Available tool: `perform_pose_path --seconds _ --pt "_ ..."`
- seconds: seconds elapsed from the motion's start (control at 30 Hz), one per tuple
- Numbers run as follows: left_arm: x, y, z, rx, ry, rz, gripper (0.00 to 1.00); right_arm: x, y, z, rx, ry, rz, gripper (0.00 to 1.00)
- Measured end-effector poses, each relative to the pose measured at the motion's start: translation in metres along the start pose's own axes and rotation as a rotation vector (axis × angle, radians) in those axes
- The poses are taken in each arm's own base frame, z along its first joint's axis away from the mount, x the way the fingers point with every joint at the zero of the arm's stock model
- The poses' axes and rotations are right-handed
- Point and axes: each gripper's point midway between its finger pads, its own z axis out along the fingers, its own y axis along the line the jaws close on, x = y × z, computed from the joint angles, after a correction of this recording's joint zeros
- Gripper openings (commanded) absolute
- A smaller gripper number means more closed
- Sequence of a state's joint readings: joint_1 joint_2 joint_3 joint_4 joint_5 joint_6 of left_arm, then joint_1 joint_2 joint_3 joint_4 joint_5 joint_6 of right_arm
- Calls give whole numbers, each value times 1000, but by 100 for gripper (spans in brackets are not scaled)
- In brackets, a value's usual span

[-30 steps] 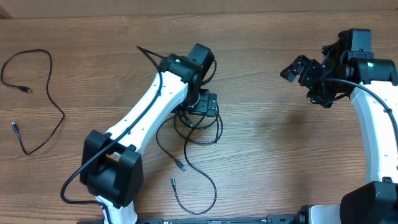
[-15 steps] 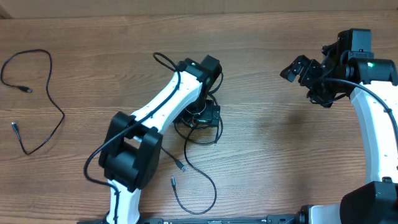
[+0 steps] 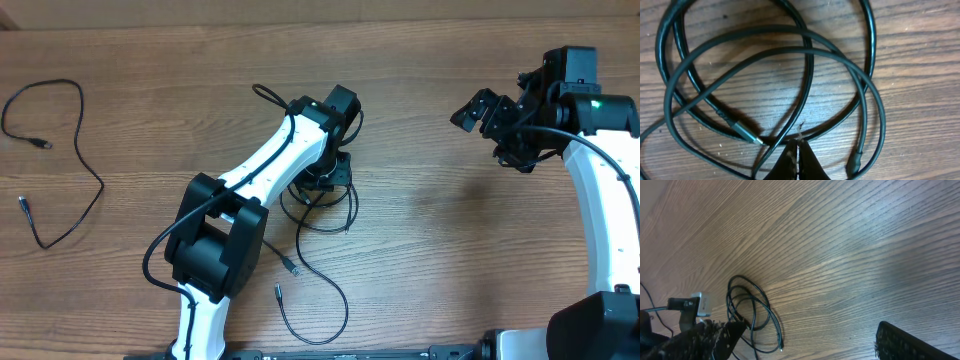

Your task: Untangle cables

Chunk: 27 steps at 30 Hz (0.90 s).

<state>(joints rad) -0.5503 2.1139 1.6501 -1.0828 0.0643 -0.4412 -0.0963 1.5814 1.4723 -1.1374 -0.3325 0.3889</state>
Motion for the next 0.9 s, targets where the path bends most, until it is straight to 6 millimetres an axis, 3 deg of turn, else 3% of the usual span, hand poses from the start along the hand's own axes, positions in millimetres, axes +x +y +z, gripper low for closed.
perform_pose_path --seconds 0.03,0.13,0.2,0.6,0.9 --pt "0 0 0 -2 -1 1 4 0 0 0 -1 0 0 100" --pt "0 1 0 -8 -2 9 23 0 0 0 -1 0 0 100" --pt "-1 3 0 -17 -5 9 28 0 0 0 -1 0 0 100" --pt "6 22 17 -101 -4 -4 24 0 0 0 -1 -1 0 100" --pt "-1 37 21 -169 -54 -109 23 0 0 0 -1 0 -1 100"
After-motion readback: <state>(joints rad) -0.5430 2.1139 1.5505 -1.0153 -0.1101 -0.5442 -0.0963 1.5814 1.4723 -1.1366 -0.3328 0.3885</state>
